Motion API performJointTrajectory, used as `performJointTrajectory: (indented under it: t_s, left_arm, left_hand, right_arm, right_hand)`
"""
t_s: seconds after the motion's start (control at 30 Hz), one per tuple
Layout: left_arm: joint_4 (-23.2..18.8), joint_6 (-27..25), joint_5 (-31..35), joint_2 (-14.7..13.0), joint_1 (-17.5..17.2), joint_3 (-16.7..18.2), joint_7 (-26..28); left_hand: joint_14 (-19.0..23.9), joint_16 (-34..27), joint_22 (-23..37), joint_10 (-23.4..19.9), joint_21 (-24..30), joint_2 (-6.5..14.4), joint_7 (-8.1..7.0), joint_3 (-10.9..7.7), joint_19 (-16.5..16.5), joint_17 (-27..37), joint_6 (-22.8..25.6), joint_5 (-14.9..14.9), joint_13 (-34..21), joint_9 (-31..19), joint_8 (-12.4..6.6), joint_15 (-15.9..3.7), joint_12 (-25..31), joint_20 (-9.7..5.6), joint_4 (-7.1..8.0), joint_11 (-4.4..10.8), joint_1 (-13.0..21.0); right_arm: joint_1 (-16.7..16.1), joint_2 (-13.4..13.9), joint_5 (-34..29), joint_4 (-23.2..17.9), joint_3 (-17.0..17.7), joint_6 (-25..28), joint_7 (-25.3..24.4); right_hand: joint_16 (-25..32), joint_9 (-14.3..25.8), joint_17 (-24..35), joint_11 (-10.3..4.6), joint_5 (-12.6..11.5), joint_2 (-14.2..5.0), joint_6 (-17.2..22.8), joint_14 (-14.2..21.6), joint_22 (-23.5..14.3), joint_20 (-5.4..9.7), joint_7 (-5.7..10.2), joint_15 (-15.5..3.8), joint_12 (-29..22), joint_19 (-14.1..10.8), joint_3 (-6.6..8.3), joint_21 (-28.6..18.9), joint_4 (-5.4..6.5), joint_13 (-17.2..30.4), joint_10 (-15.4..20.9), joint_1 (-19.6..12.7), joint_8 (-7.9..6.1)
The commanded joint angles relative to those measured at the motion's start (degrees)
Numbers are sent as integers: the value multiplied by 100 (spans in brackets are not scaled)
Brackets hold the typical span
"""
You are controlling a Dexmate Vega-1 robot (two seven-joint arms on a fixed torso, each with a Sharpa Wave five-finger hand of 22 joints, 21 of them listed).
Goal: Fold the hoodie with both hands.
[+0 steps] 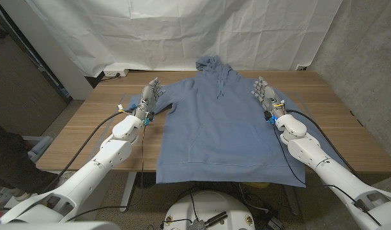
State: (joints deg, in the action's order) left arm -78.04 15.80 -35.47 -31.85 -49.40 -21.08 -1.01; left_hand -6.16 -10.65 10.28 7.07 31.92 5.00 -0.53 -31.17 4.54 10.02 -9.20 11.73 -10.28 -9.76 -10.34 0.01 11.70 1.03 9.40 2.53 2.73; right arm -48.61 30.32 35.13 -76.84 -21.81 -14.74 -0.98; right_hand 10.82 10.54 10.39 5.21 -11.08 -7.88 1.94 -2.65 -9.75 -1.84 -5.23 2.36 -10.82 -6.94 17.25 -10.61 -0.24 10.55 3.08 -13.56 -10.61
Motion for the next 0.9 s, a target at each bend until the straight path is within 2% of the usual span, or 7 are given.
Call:
performJointTrajectory:
  t_s: [0.03, 0.23, 0.33, 0.57, 0.9]
  left_arm:
    - [-117, -77, 376, -212, 88, -136, 40]
    - [-171, -186, 843, -421, 275, -325, 18]
    - [-206, -254, 1089, -517, 382, -425, 12]
    - [-425, -567, 1675, -754, 602, -643, 64]
    - [-711, -1029, 2316, -985, 878, -912, 6]
  left_hand:
    - [58, -41, 20, -121, -3, 406, -38, -61, 15, 7, 160, 43, -21, -20, -87, 13, 64, 4, -8, 5, 13]
    - [243, -69, 17, -387, -26, 404, -130, -109, -47, -2, 561, 45, -21, -25, -171, 6, 126, 16, -35, 16, 42]
    - [336, -80, 17, -505, -30, 403, -115, -132, -90, -4, 727, 45, -22, -27, -195, 9, 150, 17, -43, -27, 54]
    - [591, -111, 22, -790, -48, 395, -93, -185, -170, -1, 1171, 36, -24, -33, -252, 40, 195, 33, -47, -16, 71]
    - [761, -131, 28, -951, -45, 385, -69, -207, -252, 9, 1346, 27, -26, -36, -239, 28, 209, 41, -37, -10, 63]
  right_arm:
    - [-14, 106, -275, -205, -49, 134, -302]
    - [-23, 161, -426, -329, -62, 208, -476]
    - [-9, 172, -482, -355, -73, 243, -530]
    - [37, 179, -607, -373, -96, 276, -634]
    - [75, 234, -887, -489, -119, 352, -895]
  right_hand:
    - [19, 9, 7, 33, -42, 7, 6, -60, -6, -2, -37, 0, -29, -47, 44, -32, 3, 19, 7, -73, -34]
    - [21, 9, -1, 37, -42, -8, 36, -42, -6, 2, -37, 2, -36, -60, 69, -37, -23, 19, 27, -109, -45]
    - [23, 9, -4, 45, -41, -11, 45, -32, -6, 4, -38, 4, -40, -63, 79, -37, -35, 19, 37, -124, -48]
    - [25, 10, -7, 39, -38, -14, 71, -17, -6, 0, -41, 3, -46, -82, 93, -43, -50, 19, 57, -142, -56]
    - [33, 10, -9, 58, -34, -24, 112, 19, -5, 2, -40, 10, -61, -106, 117, -49, -72, 19, 104, -171, -68]
